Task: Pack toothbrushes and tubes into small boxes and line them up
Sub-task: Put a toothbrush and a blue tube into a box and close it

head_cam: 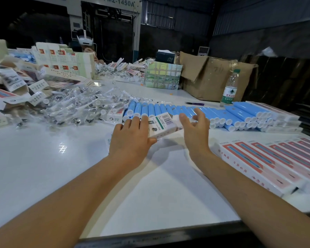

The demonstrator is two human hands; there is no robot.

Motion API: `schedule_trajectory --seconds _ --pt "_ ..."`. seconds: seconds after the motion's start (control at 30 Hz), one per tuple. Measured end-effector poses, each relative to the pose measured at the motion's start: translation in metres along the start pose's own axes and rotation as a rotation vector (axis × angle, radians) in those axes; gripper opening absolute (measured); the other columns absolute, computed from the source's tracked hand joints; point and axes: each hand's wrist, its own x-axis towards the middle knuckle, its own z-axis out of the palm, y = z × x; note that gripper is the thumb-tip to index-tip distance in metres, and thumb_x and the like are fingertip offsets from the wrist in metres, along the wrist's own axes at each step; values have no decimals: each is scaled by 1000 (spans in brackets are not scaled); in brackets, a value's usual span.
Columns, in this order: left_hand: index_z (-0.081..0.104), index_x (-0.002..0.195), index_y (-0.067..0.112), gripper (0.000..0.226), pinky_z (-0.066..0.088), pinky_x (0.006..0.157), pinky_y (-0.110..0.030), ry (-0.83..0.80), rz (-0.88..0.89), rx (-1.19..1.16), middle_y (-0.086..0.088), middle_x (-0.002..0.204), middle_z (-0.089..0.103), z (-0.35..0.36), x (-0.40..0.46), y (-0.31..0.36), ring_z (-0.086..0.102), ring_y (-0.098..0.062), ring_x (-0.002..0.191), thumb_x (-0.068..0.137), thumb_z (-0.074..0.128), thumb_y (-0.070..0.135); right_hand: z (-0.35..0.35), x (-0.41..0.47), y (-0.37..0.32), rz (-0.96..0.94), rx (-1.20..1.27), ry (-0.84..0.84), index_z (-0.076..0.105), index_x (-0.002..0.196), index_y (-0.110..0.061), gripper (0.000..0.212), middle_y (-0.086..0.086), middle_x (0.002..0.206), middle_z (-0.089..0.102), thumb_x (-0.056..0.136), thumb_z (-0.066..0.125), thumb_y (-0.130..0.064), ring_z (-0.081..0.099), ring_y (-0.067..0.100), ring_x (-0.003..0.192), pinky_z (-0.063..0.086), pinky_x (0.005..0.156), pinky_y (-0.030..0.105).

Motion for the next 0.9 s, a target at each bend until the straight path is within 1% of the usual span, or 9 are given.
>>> schedule_trajectory --seconds 0.1,0.17,0.3,0.4,0.47,0.6,0.67,0.8,0.9 --pt "23 143 16 67 34 92 -34 -21 13 -31 -3 134 43 1 -1 4 42 -23 119 92 38 58 3 -4 -2 525 545 -189 52 123 -17 43 11 112 67 85 67 -32 64 26 101 54 72 36" --pt "22 143 17 67 33 92 -34 -29 30 -24 -2 133 43 3 -1 7 41 -22 118 92 38 58 4 -6 -3 612 731 -318 60 103 -11 26 14 91 73 82 68 -25 70 27 83 58 63 36" --pt "21 143 15 66 33 90 -34 -20 56 13 -3 132 42 5 -1 9 42 -22 117 93 37 57 9 -5 1 516 731 -277 56 109 -1 25 17 83 73 85 62 0 72 25 72 60 61 37" --pt "20 142 14 66 31 90 -35 -37 72 43 -4 131 42 5 -1 13 41 -23 116 94 36 56 12 -11 6 215 213 -228 55 100 -7 8 16 91 68 92 54 -5 69 23 76 60 71 42" --pt "20 142 13 65 32 89 -36 -50 66 75 -5 131 43 4 -3 15 42 -24 116 94 36 54 13 -18 6 -81 -213 -236 54 102 -12 13 7 89 62 99 42 -16 65 23 84 56 75 47" --pt "45 133 4 63 41 77 -39 -23 74 122 -10 112 58 -2 -9 14 55 -27 97 88 55 47 12 -24 5 -322 -466 -216 49 114 -7 26 3 85 56 101 33 -23 59 23 83 51 73 47" --pt "44 134 5 64 40 77 -39 -26 94 122 -10 113 57 0 -10 14 54 -27 98 89 54 48 10 -26 5 -272 -399 -266 51 112 -8 27 5 86 61 102 35 -27 61 25 83 53 74 49" --pt "31 141 9 66 35 85 -38 -7 80 79 -7 124 49 3 -7 8 47 -26 108 92 43 53 10 -22 0 120 186 -321 64 88 -19 31 -5 71 72 102 39 -32 70 12 69 60 65 36" --pt "23 143 12 67 33 88 -36 -11 80 78 -5 128 44 4 -6 8 43 -24 112 93 37 55 8 -15 -3 227 330 -315 65 86 -11 26 4 77 73 99 44 -18 72 17 71 60 63 36"
